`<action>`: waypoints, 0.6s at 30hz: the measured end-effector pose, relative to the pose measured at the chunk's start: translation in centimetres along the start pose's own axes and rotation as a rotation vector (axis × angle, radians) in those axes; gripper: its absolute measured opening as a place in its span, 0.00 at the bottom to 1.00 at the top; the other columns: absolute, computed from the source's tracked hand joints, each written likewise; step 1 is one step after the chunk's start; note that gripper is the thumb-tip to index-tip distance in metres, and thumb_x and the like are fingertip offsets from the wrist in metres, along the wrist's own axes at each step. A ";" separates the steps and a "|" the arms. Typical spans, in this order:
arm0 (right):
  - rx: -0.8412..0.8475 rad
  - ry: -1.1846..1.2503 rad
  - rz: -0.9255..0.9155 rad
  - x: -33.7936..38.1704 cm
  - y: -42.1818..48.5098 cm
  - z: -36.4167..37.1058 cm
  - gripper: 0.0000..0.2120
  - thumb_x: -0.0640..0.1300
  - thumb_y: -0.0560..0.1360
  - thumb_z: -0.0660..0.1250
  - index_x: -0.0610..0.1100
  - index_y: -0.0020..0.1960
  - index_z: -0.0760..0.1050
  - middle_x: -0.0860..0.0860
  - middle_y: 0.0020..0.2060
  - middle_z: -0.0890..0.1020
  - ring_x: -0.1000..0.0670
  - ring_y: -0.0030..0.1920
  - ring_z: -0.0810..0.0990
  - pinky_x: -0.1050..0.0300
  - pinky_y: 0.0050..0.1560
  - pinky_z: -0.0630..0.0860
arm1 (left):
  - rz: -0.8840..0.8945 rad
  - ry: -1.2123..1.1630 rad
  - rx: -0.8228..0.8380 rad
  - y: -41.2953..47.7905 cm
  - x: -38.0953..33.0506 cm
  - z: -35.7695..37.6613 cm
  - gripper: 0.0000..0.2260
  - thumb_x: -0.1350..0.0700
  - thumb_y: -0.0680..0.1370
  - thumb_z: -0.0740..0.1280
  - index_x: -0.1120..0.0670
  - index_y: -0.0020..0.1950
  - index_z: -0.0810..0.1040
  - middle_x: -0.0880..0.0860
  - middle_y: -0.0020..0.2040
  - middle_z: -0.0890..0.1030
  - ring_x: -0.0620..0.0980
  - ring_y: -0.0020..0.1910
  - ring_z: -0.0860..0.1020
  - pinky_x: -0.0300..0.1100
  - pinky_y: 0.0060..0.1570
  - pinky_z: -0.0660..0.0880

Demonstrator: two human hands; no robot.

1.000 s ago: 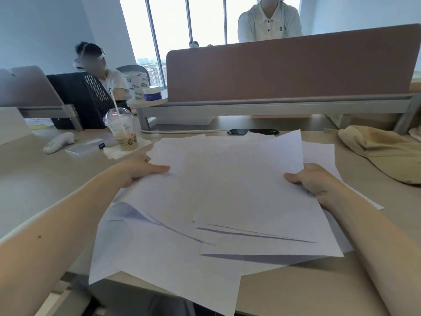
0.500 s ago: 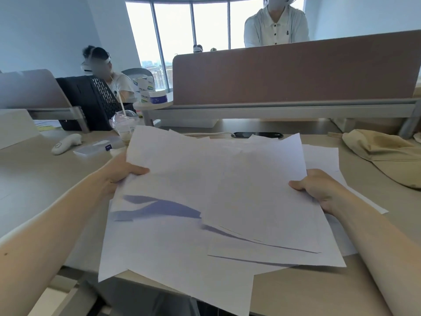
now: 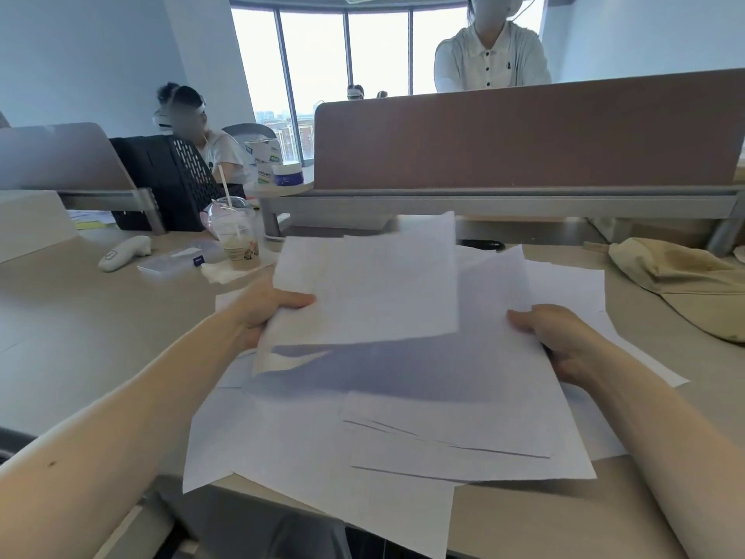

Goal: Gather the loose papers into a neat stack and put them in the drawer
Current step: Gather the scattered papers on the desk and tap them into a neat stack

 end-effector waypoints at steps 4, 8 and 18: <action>0.157 0.194 0.010 0.1 -0.3 1.0 0.21 0.57 0.79 0.62 0.43 0.62 0.78 0.42 0.53 0.85 0.40 0.53 0.83 0.45 0.50 0.79 | -0.047 0.189 0.040 0.0 1.6 5.9 0.19 0.71 0.71 0.72 0.57 0.57 0.73 0.57 0.48 0.83 0.52 0.38 0.84 0.46 0.35 0.82; 0.227 0.111 0.000 0.0 -0.8 1.0 0.22 0.57 0.72 0.71 0.44 0.59 0.81 0.43 0.52 0.86 0.40 0.52 0.85 0.44 0.53 0.79 | -0.150 0.468 0.174 -0.2 2.5 9.7 0.22 0.57 0.75 0.74 0.51 0.65 0.68 0.49 0.54 0.75 0.46 0.46 0.77 0.39 0.44 0.75; 0.096 0.097 0.041 0.0 -0.1 -0.3 0.33 0.65 0.63 0.72 0.42 0.59 0.79 0.42 0.48 0.85 0.42 0.42 0.86 0.51 0.35 0.82 | -0.047 1.152 -0.061 3.0 0.3 -0.1 0.30 0.46 0.69 0.77 0.50 0.68 0.72 0.54 0.70 0.71 0.54 0.67 0.71 0.48 0.66 0.68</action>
Point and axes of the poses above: each hand's wrist, its own y-axis towards the middle knuckle, its own z-axis out of the palm, x = y × z, the point moved 4 cm from there along y, towards the middle knuckle
